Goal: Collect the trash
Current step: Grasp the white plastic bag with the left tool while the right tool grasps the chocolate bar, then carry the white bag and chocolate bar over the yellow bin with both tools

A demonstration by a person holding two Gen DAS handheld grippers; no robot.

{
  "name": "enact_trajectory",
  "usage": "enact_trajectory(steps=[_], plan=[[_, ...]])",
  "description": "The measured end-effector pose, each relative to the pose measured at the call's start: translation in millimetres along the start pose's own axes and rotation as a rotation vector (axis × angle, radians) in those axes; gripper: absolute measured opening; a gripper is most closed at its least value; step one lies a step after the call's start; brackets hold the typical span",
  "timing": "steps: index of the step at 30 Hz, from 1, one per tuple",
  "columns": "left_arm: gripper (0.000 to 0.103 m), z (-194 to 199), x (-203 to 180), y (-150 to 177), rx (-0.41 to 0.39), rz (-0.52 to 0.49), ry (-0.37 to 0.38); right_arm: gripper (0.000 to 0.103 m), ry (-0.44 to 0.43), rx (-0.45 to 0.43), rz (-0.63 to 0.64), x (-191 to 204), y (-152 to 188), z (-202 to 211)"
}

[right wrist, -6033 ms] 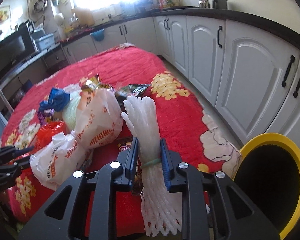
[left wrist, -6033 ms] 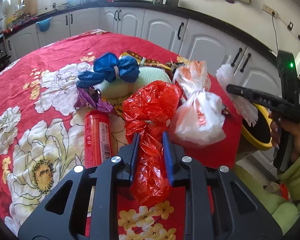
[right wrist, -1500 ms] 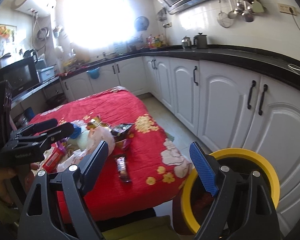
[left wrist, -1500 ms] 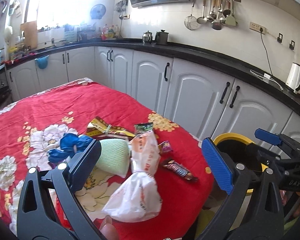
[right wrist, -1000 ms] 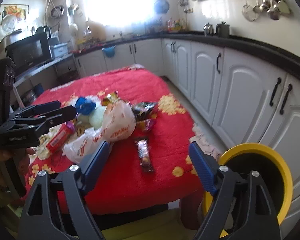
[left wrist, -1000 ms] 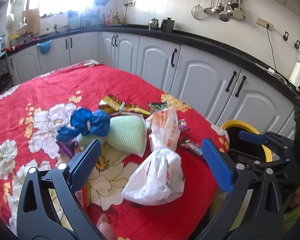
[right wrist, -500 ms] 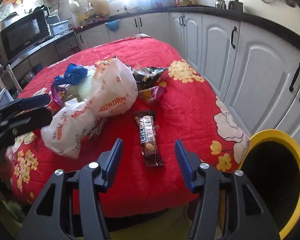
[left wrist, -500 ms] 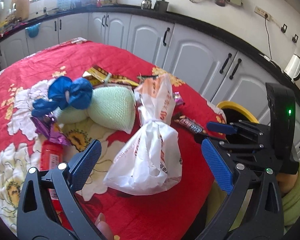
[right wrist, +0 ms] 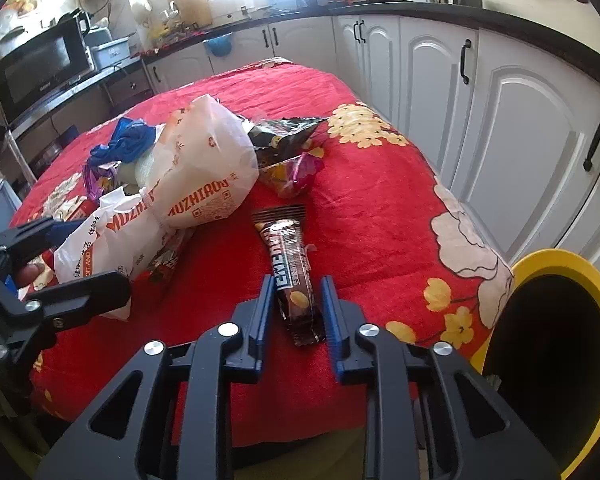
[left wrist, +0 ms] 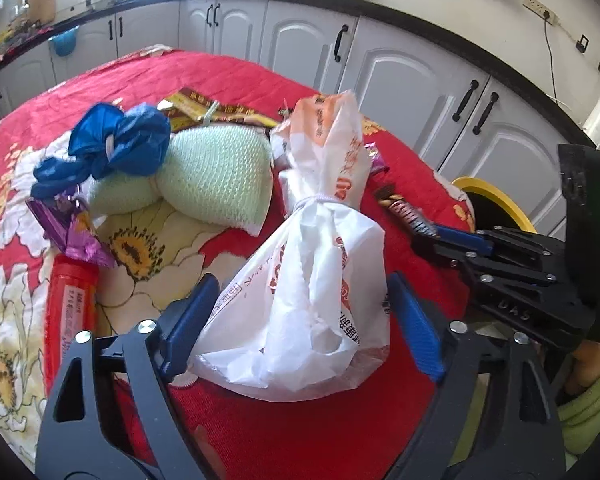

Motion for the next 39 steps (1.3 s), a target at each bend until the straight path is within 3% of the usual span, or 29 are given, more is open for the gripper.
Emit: enact_trajectory(steps=[5, 12, 20, 30, 39], plan=[[0.071, 1, -1, 3, 0.001, -0.003, 0.003, 0.018, -0.009, -0.012, -0.008, -3, 6, 6], [0.049, 5, -5, 7, -0.003, -0.022, 0.021, 0.017, -0.01, -0.02, -0.011, -3, 10, 14], [0.035, 18, -5, 9, -0.029, -0.009, 0.037, 0.016, -0.036, -0.028, -0.02, -1, 12, 22], [0.033, 48, -8, -4, -0.113, 0.002, 0.041, 0.016, -0.051, -0.081, -0.016, -1, 7, 48], [0.033, 51, -27, -11, -0.126, -0.022, 0.065, 0.016, -0.042, -0.122, -0.028, -10, 3, 69]])
Point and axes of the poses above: each gripper's, at about its wrist camera, not at the fingertips, and z roughly against the way its jaws point, x to its left, y to its underside, the point moved 1 cm from there along -z, roughly the way its jaws point, and after that the axes turned 4 degrees about -z, right-handed, at the moved point
